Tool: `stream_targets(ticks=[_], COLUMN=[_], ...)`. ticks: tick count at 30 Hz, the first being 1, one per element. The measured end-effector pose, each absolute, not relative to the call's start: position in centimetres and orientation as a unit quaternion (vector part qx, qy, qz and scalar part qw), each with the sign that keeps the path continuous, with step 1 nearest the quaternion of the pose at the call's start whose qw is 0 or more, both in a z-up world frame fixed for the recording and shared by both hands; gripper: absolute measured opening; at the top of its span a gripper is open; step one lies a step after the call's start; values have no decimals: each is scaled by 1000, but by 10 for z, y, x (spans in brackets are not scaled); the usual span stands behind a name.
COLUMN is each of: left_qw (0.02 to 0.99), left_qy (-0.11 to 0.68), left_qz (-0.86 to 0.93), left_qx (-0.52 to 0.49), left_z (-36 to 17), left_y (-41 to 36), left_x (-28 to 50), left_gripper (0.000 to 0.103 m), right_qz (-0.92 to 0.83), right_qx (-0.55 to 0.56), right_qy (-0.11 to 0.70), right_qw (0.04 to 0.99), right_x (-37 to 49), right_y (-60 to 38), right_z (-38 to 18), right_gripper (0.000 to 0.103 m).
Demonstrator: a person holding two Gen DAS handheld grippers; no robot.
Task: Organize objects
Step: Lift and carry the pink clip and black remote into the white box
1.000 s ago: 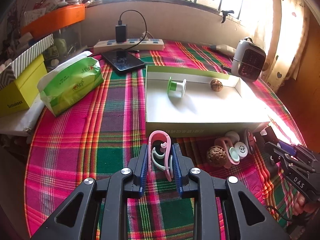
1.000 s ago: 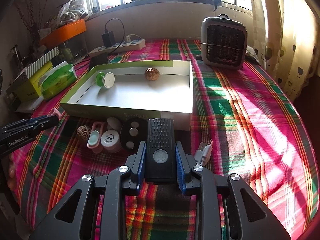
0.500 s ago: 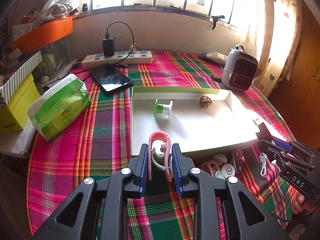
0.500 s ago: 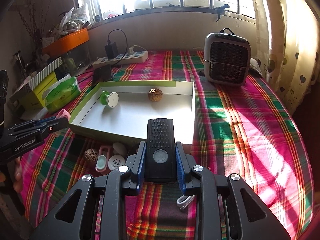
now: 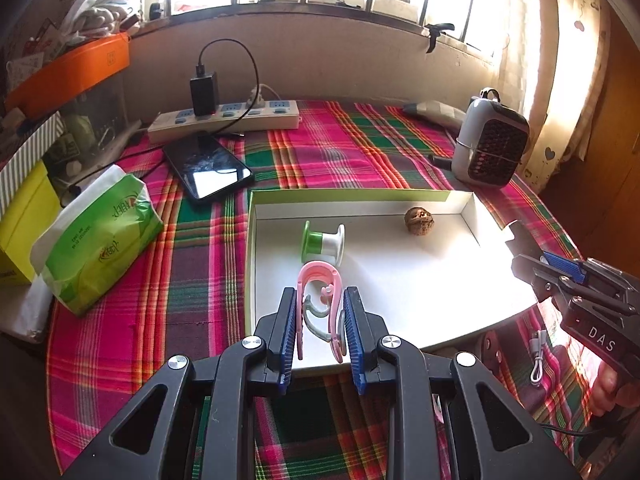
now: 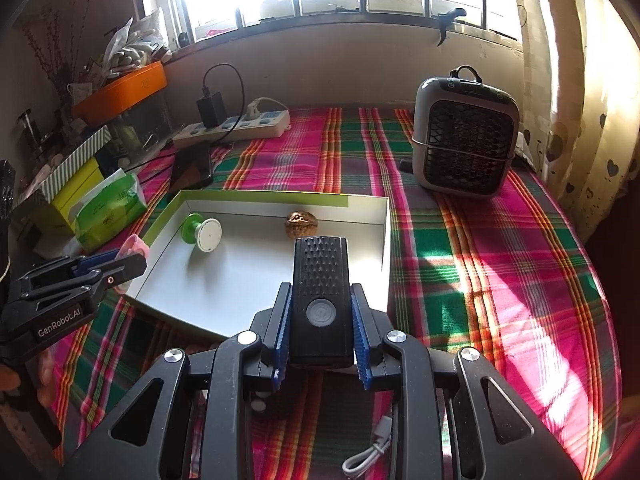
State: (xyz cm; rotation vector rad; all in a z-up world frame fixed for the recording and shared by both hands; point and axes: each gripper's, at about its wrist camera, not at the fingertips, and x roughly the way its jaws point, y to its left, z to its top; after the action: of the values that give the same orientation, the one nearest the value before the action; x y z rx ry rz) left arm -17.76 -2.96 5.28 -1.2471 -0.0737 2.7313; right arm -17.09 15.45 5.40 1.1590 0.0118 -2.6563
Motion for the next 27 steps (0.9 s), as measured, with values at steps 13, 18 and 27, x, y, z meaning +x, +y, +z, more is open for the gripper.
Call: stream_targets(ticks=[13, 18, 27], left_qw=[58, 54, 53], left_qy=[-24, -22, -15], left_qz=[897, 893, 892], left_qx=[-438, -446, -449], left_z=[33, 26, 21], left_y=[-31, -31, -28], left_x=[-204, -212, -222], left_gripper=[21, 21, 21], right_qz=[-894, -890, -885], right_qx=[434, 443, 453], right_qy=[1, 6, 9], right_qw=[111, 107, 105], right_x=[-225, -238, -254], right_y=[151, 148, 147], right_z=[36, 29, 18], right_gripper=[28, 28, 28])
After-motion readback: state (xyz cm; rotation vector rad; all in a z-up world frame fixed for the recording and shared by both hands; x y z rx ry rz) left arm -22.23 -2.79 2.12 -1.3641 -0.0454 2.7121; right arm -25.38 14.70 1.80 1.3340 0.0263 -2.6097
